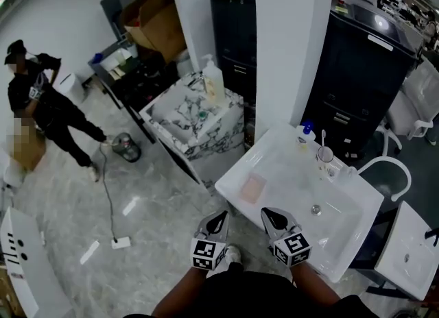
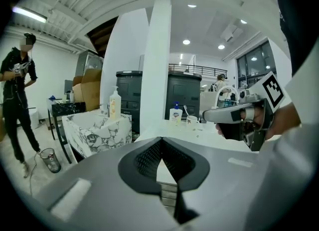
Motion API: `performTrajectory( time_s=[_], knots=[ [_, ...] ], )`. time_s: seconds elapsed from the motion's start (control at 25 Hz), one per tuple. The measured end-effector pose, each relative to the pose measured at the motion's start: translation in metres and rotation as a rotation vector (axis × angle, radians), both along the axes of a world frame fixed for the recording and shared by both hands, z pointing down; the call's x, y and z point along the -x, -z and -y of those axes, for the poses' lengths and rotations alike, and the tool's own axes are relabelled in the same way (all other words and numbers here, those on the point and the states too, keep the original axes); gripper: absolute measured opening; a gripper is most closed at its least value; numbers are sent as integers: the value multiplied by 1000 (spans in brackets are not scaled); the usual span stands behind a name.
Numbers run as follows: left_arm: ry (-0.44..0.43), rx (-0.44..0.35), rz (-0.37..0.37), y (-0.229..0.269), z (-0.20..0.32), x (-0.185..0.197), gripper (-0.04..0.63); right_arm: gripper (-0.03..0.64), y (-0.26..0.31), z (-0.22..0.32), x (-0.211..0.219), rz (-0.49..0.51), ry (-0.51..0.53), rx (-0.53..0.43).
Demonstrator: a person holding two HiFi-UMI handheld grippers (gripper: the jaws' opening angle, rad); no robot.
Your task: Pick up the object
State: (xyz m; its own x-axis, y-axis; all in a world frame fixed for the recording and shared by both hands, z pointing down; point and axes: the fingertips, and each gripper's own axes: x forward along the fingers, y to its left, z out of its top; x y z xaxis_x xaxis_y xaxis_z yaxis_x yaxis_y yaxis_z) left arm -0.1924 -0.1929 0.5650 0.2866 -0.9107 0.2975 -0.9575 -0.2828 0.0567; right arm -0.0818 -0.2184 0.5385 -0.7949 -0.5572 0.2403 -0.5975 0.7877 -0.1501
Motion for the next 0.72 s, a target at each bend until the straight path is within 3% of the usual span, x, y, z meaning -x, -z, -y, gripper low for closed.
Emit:
performTrajectory(
  time_s=[0.32,0.48,0.72],
  knots=[
    [-113,-4,64,-11,33,17,18,3,-4,28,5,-11,-125,-2],
    [-147,18,47,-16,44,18,20,3,-6,33,3,-19,-164,-1],
    [-159,56,53,-26,59,7,102,3,-8,45,-3,-24,-185,10]
  ],
)
